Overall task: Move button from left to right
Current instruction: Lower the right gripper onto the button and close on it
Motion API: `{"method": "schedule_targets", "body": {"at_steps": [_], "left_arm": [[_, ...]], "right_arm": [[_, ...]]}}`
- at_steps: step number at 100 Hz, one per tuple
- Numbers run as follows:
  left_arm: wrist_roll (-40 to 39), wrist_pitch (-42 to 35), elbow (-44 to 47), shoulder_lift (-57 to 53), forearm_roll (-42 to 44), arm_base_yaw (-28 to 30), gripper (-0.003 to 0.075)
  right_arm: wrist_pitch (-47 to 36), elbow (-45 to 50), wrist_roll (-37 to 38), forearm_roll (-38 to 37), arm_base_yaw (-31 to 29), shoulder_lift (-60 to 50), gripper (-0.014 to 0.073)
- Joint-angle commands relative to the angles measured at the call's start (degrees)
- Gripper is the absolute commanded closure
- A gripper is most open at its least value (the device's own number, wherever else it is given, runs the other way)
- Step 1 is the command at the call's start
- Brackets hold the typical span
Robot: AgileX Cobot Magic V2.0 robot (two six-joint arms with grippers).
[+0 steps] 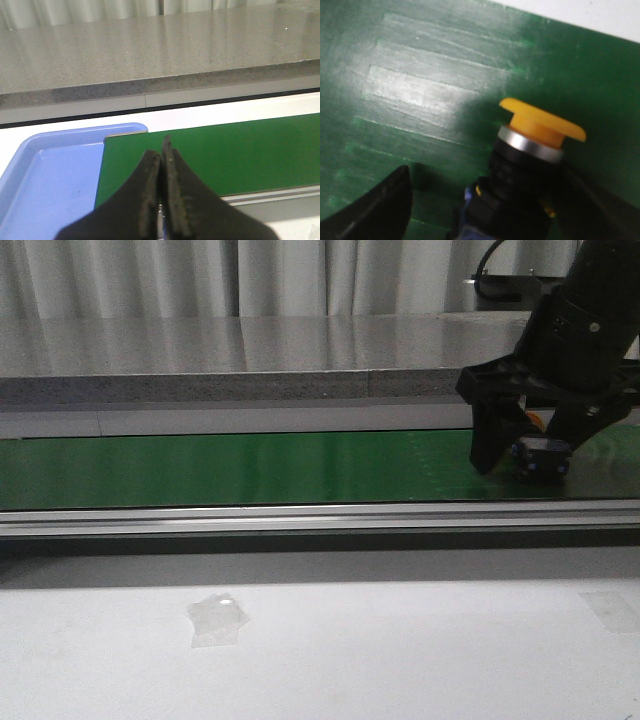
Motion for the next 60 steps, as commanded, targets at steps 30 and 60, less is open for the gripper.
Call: {"method": "schedule_targets", "body": {"at_steps": [30,60], "left_arm": [[-0.2,-4.9,-1.5,0.2,-0.8,-0.2,0.0740],[-0.2,-4.9,-1.5,0.2,-0.8,-0.2,0.0740]], "right_arm": [[1.9,-1.9,-0.5,0.2,0.2,-3.1,0.0391],[5.8,-4.9,-0.5,-5.0,-1.8,-8.9,0.0396]]}}
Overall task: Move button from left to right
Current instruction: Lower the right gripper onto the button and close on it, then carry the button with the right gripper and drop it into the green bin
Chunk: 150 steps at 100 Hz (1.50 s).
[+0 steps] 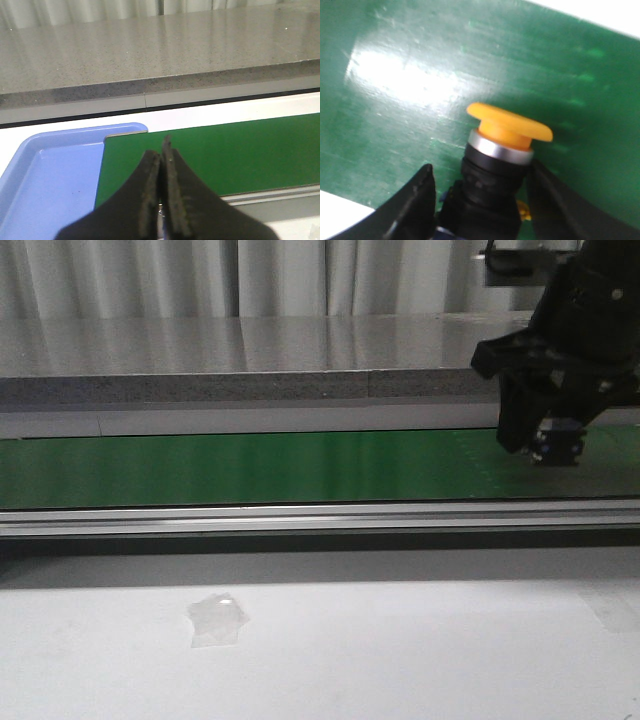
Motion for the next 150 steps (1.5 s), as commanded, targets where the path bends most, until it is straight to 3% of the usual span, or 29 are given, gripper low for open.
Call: {"method": "schedule_targets", "body": {"at_steps": [1,22,61,78,110,150], "left_arm": [[-0.2,-4.9,-1.5,0.2,-0.8,-0.2,0.0740],[-0.2,-4.9,-1.5,0.2,-0.8,-0.2,0.0740],[-0.2,-4.9,-1.5,0.2,-0.8,-0.2,0.0740],[-0.2,-4.9,-1.5,0.2,-0.8,-0.2,0.0740],[-0.2,-4.9,-1.5,0.2,-0.8,-0.2,0.0740],[-0.2,-4.9,-1.5,0.2,-0.8,-0.2,0.0740]], "right_arm": [[0.8,-3.8,-0.4,-3.1,-1.6,-4.8,0.0396],[6.9,-11.3,-1.9,-8.1,-7.8,-5.5,0.0396],[5.0,-14.8,-10.2,-7.5,-25.3,-4.2,0.0396],[3.2,-14.8,-10.4,-6.1,-31.1,-1.7,0.0396],[1.1,-14.8,-10.4,-5.7,-36.2,7.0,0.0396],[0.6,-14.8,-10.3,-3.4,-36.7,12.6,0.0396]]}}
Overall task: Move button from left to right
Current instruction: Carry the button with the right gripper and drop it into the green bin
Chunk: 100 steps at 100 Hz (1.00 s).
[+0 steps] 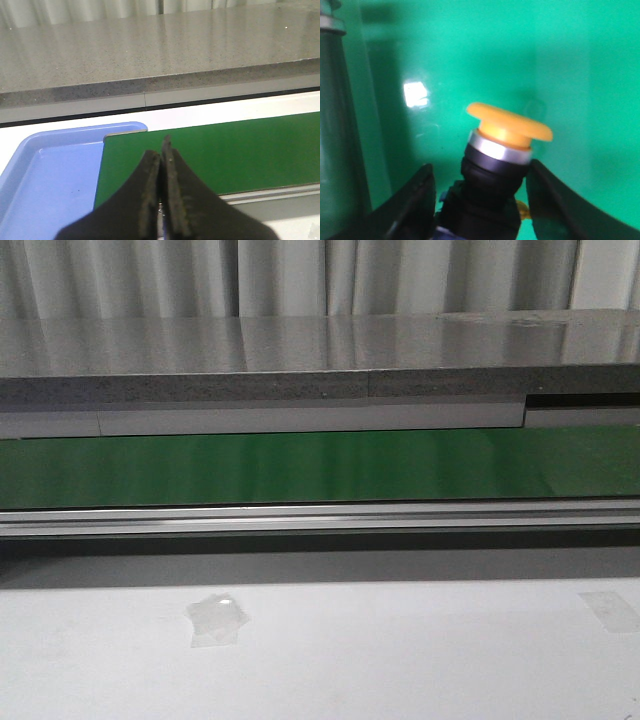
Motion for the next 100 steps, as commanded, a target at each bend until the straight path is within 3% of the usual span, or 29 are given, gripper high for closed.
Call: {"method": "schedule_targets", "body": {"at_steps": [1,18,37,59,81,100], "left_arm": [[-0.2,-4.9,-1.7,0.2,-0.8,-0.2,0.0740],[-0.2,-4.9,-1.7,0.2,-0.8,-0.2,0.0740],[-0.2,-4.9,-1.7,0.2,-0.8,-0.2,0.0740],[-0.2,-4.9,-1.7,0.2,-0.8,-0.2,0.0740],[-0.2,-4.9,-1.7,0.2,-0.8,-0.2,0.0740],[-0.2,-4.9,-1.7,0.2,-0.8,-0.2,0.0740]], "right_arm": [[-2.4,-2.0,-0.3,1.1,-0.3,-2.8,0.0396],[-2.5,-2.0,-0.3,1.4,-0.3,-2.3,0.0366],[-2.6,-2.0,-0.3,2.5,-0.3,-2.3,0.0231],[-2.5,-2.0,0.3,2.6,-0.3,-2.3,0.0160],[-2.5,-2.0,0.8,2.6,-0.3,-2.3,0.0028],[-2.4,-2.3,0.9,1.7,-0.3,-2.4,0.0020]]}}
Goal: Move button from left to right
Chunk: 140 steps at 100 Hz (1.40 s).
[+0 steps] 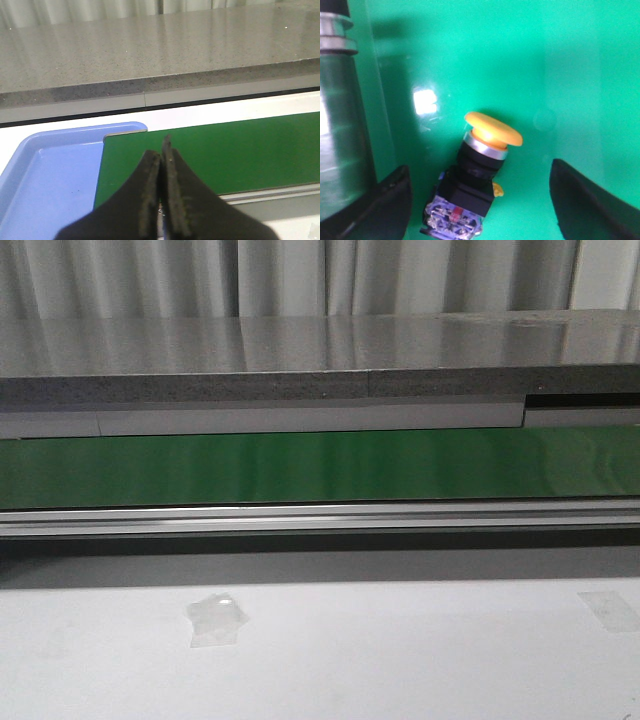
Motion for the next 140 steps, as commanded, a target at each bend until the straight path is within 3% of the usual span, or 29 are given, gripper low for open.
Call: {"method": "schedule_targets", "body": {"at_steps": [1,32,77,103,140], "left_arm": [[-0.2,-4.9,-1.7,0.2,-0.8,-0.2,0.0740],[-0.2,-4.9,-1.7,0.2,-0.8,-0.2,0.0740],[-0.2,-4.9,-1.7,0.2,-0.8,-0.2,0.0740],[-0.2,-4.9,-1.7,0.2,-0.8,-0.2,0.0740],[-0.2,-4.9,-1.7,0.2,-0.8,-0.2,0.0740]], "right_arm": [[-1.5,-2.2,0.3,-0.7,-0.3,-2.8,0.0020],[-1.1,-6.7,2.0,3.1,1.6,-6.0,0.0020],[-11.0,-5.0,2.0,5.2,17.0,-18.4,0.0022],[-20.0,6.9,2.0,5.7,24.0,-29.9,0.0022],[-38.3,35.1,2.0,5.9,27.3,-53.0,0.0022]]}}
